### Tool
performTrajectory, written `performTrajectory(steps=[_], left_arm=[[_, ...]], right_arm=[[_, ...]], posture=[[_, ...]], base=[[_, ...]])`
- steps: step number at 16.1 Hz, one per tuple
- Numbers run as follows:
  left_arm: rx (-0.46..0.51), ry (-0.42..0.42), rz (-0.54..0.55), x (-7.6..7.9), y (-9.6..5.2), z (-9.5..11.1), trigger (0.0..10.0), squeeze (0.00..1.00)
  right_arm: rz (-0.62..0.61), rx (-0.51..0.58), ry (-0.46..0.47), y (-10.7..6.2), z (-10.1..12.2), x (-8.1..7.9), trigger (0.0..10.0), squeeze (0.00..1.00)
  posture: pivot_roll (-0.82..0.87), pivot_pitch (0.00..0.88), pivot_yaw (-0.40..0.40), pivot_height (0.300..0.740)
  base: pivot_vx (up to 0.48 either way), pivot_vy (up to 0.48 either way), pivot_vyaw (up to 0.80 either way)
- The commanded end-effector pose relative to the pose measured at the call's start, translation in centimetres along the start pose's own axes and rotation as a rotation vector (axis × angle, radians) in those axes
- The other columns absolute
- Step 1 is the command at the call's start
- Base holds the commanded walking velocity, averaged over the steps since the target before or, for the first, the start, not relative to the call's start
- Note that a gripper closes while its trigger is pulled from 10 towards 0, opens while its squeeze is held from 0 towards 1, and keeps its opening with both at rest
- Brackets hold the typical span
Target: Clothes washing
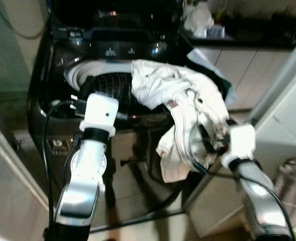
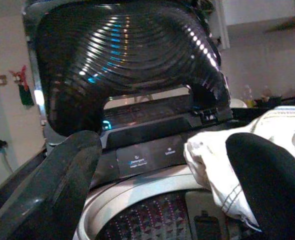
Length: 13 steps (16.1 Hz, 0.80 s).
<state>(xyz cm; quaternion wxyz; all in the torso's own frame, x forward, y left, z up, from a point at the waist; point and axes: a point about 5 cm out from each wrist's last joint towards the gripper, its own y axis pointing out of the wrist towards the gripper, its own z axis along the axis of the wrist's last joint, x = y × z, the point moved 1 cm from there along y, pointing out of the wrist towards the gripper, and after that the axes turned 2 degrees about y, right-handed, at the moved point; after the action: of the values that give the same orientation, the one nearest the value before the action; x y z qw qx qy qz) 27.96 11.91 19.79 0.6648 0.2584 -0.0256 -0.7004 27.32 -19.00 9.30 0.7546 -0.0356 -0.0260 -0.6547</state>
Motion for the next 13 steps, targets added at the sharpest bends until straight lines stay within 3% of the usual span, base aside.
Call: performTrajectory(steps=[1,6,9,11,13], left_arm=[[0.007,-0.015,-0.020,0.4,-0.4,0.6,10.0,0.00],[-0.035,-0.005,-0.055,-0.2,-2.4,1.0,10.0,0.00],[-0.079,0.041,-0.067,-1.4,-3.9,1.3,10.0,0.00],[-0.084,0.051,-0.061,-1.6,-4.0,1.3,10.0,0.00],[-0.089,0.044,-0.045,-1.6,-4.1,1.5,10.0,0.00]], right_arm=[[-0.087,-0.075,0.041,-0.4,-1.2,1.5,10.0,0.00],[-0.114,-0.213,0.124,-0.2,-4.1,0.6,10.0,0.00],[-0.086,-0.319,0.148,1.4,-6.8,-1.0,10.0,0.00],[-0.069,-0.301,0.141,2.4,-6.3,-1.6,10.0,0.00],[-0.025,-0.219,0.140,5.6,-4.1,-3.1,10.0,0.00]], posture=[[0.00,0.065,-0.052,0.740],[0.06,0.163,-0.013,0.740],[0.14,0.224,0.000,0.740],[0.15,0.223,-0.006,0.740],[0.15,0.212,-0.010,0.740]], base=[[0.000,0.000,0.00],[0.000,0.000,0.00],[0.000,0.000,0.00],[0.000,0.000,0.00],[0.000,0.000,0.00]])
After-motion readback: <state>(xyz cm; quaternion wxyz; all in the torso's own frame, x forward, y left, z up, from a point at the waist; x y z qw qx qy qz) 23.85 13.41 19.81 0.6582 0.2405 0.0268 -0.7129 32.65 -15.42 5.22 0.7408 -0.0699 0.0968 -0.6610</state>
